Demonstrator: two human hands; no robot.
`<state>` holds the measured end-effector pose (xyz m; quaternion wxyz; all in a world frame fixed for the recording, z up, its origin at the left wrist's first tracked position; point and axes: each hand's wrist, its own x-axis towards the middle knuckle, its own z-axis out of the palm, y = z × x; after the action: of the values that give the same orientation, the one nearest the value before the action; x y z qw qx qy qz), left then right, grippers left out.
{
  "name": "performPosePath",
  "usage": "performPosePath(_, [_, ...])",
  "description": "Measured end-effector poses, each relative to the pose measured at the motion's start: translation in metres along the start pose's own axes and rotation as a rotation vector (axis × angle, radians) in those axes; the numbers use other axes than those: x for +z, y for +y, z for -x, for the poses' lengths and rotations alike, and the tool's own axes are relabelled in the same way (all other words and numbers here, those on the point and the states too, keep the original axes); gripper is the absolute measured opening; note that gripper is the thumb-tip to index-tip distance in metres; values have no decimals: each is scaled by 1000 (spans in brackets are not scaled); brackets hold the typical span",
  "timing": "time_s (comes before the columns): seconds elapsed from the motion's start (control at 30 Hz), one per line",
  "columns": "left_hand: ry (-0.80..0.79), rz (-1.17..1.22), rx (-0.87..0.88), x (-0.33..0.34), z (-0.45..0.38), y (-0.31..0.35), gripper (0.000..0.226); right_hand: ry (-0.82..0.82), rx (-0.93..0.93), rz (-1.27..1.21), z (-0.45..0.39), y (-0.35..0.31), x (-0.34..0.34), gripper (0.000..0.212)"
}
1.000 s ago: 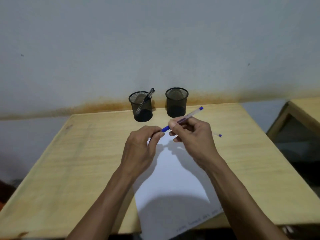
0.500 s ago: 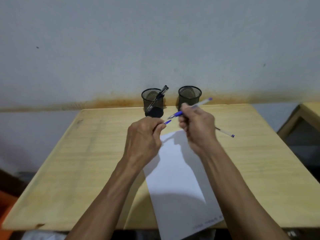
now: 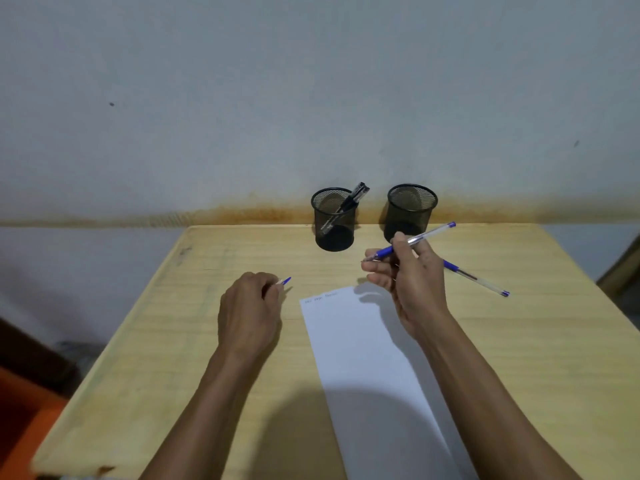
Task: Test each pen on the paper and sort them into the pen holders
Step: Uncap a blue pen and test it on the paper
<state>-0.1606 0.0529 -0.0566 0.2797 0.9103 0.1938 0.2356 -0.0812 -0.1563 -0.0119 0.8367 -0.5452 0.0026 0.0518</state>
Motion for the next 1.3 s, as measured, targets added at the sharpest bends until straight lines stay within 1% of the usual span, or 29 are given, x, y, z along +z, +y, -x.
performPosePath(0.1, [-52,-30,-45,9,-16,-5,19,17,6,43,-7,7,-1,17])
performPosePath(0.23, [-102,-32,-67,22,-35,-7,19,16,-19,102,-15,14,-2,9])
performPosePath(0.33, [-122,-74,-66,27,-41,-13,25,30,-34,164,-17,20,-4,14])
performPosePath(0.37, [-118,-96,-52,29,-42,-15,29,33,-32,170,-18,22,-4,15])
performPosePath(0.5, [-87,-134,7,31,-39,-18,24,49,-11,181,-19,29,-7,17])
performPosePath(0.57, [-41,-79,46,32,-33,-15,21,60,-1,202,-19,31,-8,21])
performPosePath(0.6, [-14,-28,86,32,-28,-13,23,65,1,216,-18,31,-8,25])
performPosePath(0.67, [-1,58,214,33,-17,-7,24,68,-19,254,-17,31,-8,28])
performPosePath(0.73, [-63,83,312,37,-7,-4,21,54,-53,324,-18,31,-8,23])
performPosePath(0.8, [-147,65,363,42,-3,-5,22,22,-74,417,-20,30,-7,17])
performPosePath(0.9, [-222,3,429,50,-3,-10,27,-70,-99,564,-22,31,-7,15])
performPosePath(1.03, [-235,0,473,53,-3,-14,29,-152,-105,737,-25,38,-8,16])
performPosePath(1.2, [-300,-1,454,51,-6,-16,36,-173,-95,828,-28,50,-14,15])
performPosePath(1.3, [-292,32,439,52,-5,-16,40,-173,-51,815,-28,55,-16,14])
